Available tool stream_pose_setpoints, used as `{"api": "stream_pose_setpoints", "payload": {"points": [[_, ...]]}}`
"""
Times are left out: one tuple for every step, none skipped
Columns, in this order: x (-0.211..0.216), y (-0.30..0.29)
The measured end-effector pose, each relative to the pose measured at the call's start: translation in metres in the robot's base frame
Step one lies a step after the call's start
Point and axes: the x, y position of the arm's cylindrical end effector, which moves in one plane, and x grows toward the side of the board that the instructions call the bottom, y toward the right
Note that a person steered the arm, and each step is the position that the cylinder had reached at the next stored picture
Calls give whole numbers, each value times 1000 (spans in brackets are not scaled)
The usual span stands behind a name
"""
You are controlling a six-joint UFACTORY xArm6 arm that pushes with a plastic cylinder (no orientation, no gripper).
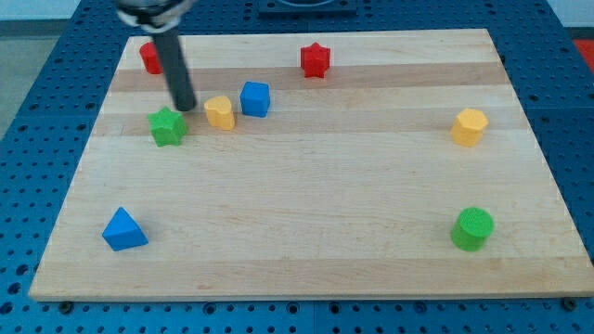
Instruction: Place the triangle to the right of the red star
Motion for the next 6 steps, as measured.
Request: {"api": "stream_pose_setpoints", "payload": {"points": [[7,-70],[98,-104],[155,-102],[188,-41],[199,-40],[217,-48]]}}
